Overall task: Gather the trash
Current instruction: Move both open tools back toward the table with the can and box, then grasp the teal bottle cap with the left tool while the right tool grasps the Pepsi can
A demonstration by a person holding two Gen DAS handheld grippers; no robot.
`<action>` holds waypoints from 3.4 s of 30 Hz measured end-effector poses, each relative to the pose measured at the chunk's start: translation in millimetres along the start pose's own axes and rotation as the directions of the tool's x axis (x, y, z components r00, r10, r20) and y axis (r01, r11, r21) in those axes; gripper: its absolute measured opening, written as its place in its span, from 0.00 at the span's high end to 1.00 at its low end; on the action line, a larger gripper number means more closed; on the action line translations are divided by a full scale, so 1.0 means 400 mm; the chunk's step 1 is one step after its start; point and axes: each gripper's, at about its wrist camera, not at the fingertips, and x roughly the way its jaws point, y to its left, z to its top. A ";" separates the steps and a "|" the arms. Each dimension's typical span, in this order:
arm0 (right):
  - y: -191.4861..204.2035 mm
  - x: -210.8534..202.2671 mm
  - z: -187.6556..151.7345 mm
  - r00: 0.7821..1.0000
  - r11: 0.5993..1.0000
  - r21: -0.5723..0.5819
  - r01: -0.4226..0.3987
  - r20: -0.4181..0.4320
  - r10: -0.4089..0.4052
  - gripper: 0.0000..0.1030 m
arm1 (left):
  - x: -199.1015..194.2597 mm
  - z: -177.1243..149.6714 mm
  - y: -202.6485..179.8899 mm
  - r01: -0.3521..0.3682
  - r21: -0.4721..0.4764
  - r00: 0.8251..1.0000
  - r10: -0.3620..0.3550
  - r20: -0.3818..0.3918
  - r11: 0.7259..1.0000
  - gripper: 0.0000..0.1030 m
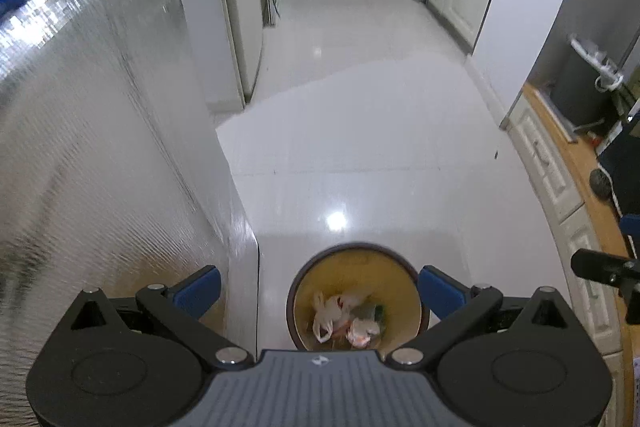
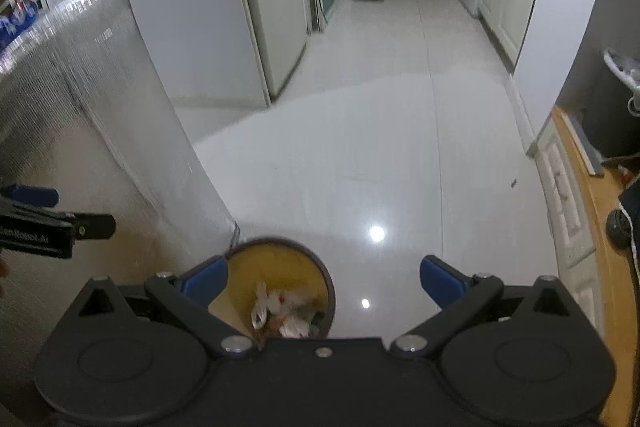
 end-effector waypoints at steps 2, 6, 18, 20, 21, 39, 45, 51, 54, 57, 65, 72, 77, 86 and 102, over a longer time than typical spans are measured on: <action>0.003 -0.033 0.009 0.999 1.000 -0.003 0.006 0.042 -0.006 0.00 | -0.032 0.002 -0.003 -0.006 0.005 0.999 0.006 0.033 1.000 0.00; 0.013 -0.090 0.023 0.993 1.000 -0.018 0.012 0.118 -0.010 0.00 | -0.102 0.015 -0.008 -0.009 0.018 0.995 0.007 0.104 1.000 0.00; 0.066 -0.239 0.080 0.947 0.999 -0.035 -0.014 0.321 0.024 0.00 | -0.327 0.067 0.000 -0.011 0.038 0.950 -0.001 0.313 0.999 0.00; 0.085 -0.259 0.093 0.935 0.999 -0.043 -0.028 0.352 0.041 0.00 | -0.367 0.076 0.009 -0.020 0.039 0.938 0.005 0.347 0.999 0.00; 0.090 -0.271 0.098 0.930 0.998 -0.045 -0.034 0.363 0.048 0.00 | -0.387 0.081 0.015 -0.023 0.039 0.931 0.007 0.364 0.999 0.00; 0.299 -0.366 0.172 0.823 0.979 -0.135 -0.154 0.530 0.203 0.00 | -0.600 0.102 0.212 -0.124 -0.024 0.804 0.115 0.583 0.992 0.00; 0.380 -0.357 0.204 0.802 0.969 -0.180 -0.168 0.547 0.241 0.00 | -0.579 0.115 0.318 -0.142 -0.056 0.789 0.147 0.596 0.988 0.00; 0.468 -0.332 0.259 0.782 0.961 -0.196 -0.195 0.561 0.273 0.00 | -0.531 0.111 0.459 -0.121 -0.133 0.796 0.176 0.579 0.984 0.00; 0.525 -0.308 0.295 0.788 0.952 -0.221 -0.211 0.538 0.299 0.00 | -0.492 0.102 0.541 -0.104 -0.183 0.825 0.188 0.532 0.978 0.00; 0.578 -0.279 0.333 0.793 0.945 -0.229 -0.233 0.518 0.321 0.00 | -0.465 0.084 0.617 -0.125 -0.218 0.840 0.220 0.496 0.968 0.00; 0.710 -0.193 0.430 0.827 0.935 -0.189 -0.300 0.437 0.353 0.00 | -0.416 0.061 0.757 -0.124 -0.276 0.871 0.238 0.431 0.953 0.00; 0.767 -0.099 0.513 0.811 0.893 -0.143 -0.427 0.377 0.448 0.00 | -0.374 0.055 0.767 -0.133 -0.223 0.871 0.221 0.440 0.966 0.00; 0.773 -0.009 0.565 0.819 0.870 -0.026 -0.493 0.325 0.473 0.00 | -0.349 0.060 0.766 -0.081 -0.186 0.893 0.154 0.424 0.979 0.00; 0.819 0.091 0.566 0.827 0.844 -0.111 -0.525 0.170 0.536 0.38 | -0.331 0.066 0.779 -0.003 -0.176 0.917 0.072 0.392 0.984 0.12; 0.807 -0.059 0.369 0.844 0.845 -0.159 -0.510 0.095 0.527 0.70 | -0.329 0.070 0.762 -0.073 -0.170 0.920 0.132 0.368 0.983 0.49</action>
